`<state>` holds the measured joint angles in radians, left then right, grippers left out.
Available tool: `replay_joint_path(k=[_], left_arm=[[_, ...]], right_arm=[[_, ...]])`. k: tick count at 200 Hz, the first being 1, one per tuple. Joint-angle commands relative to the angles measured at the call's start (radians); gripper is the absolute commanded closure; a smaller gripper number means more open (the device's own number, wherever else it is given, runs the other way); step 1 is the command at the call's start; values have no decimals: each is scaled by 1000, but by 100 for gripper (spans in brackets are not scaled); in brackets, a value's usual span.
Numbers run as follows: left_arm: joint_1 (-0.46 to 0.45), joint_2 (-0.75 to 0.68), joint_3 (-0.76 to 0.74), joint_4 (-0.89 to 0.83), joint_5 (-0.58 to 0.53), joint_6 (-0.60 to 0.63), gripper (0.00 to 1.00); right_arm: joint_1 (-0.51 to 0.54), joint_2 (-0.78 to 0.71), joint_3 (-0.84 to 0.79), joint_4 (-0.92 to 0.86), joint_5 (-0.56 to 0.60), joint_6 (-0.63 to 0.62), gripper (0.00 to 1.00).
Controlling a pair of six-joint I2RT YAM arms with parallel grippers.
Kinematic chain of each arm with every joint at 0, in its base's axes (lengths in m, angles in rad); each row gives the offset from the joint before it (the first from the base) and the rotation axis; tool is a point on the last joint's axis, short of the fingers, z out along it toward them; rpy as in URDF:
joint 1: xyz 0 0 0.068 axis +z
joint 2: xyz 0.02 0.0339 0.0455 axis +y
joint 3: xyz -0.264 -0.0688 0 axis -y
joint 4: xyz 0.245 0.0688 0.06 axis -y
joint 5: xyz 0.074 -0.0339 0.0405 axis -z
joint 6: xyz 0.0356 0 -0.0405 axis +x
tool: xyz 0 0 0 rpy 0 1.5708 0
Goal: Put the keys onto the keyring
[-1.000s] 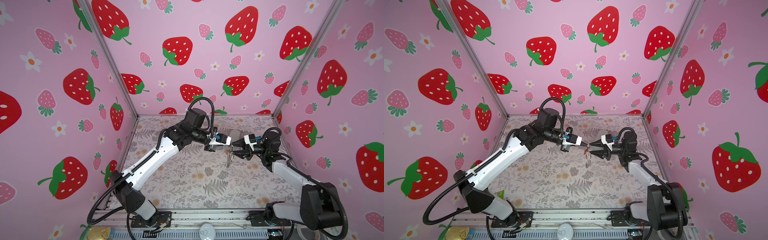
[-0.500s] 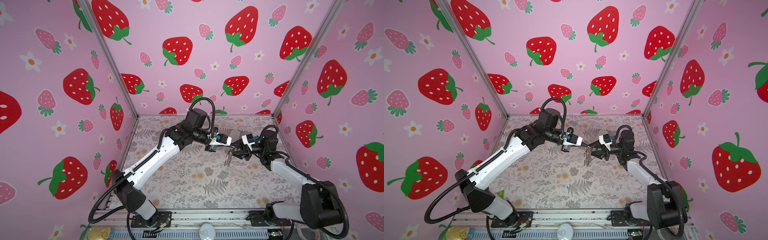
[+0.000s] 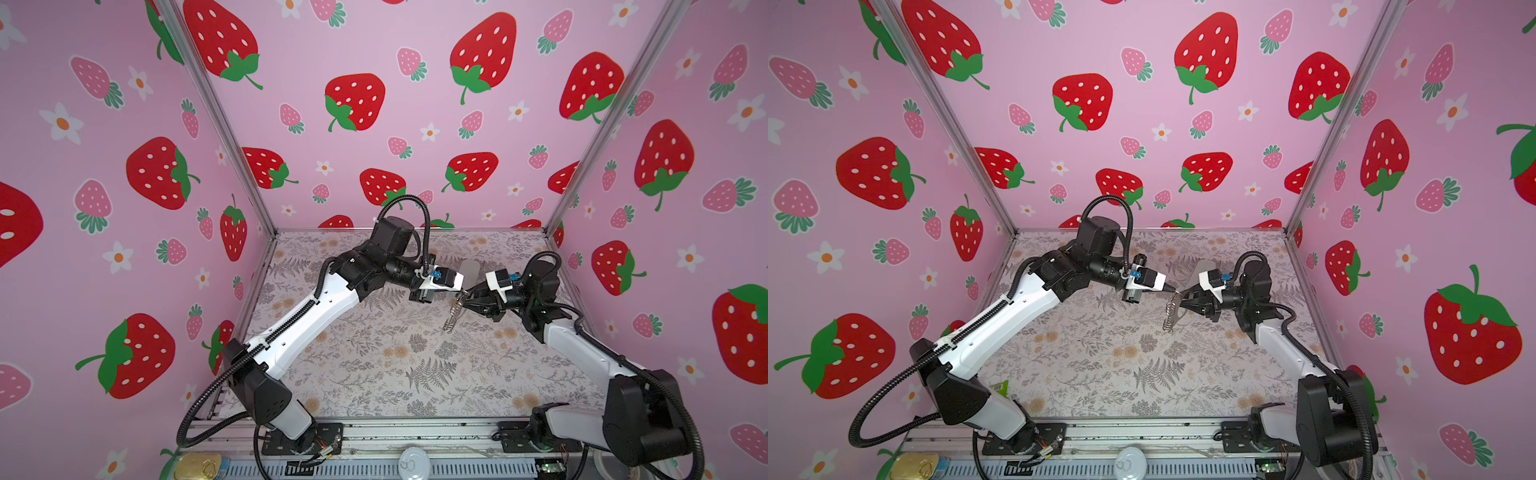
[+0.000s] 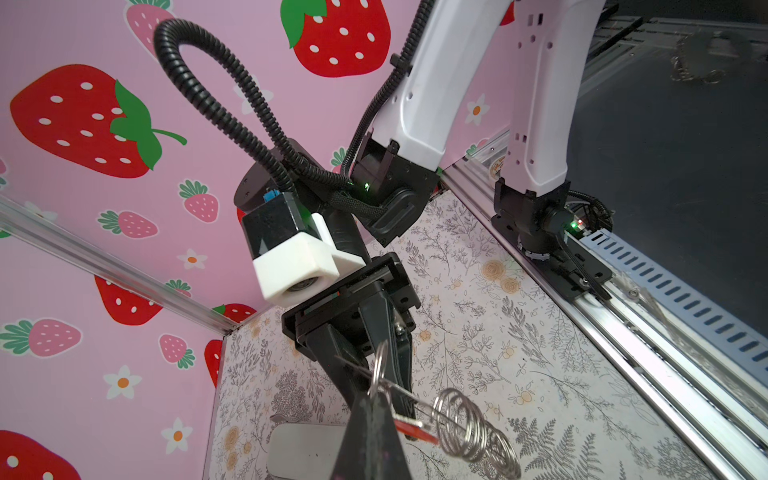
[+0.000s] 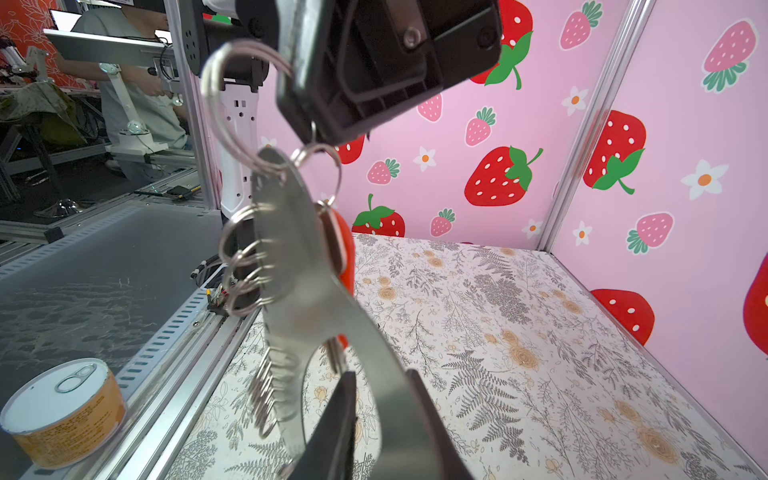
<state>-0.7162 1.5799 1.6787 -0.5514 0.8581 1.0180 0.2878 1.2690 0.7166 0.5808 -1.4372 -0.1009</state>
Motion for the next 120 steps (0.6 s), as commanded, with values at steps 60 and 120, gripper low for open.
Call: replay_joint_path(k=[60, 120], left_arm=[[39, -16, 9, 7, 2, 25, 100], [46, -21, 3, -6, -24, 46, 100]], right_arm=[[-3, -64, -26, -73, -37, -8, 76], [-7, -86, -25, -116, 36, -41, 84]])
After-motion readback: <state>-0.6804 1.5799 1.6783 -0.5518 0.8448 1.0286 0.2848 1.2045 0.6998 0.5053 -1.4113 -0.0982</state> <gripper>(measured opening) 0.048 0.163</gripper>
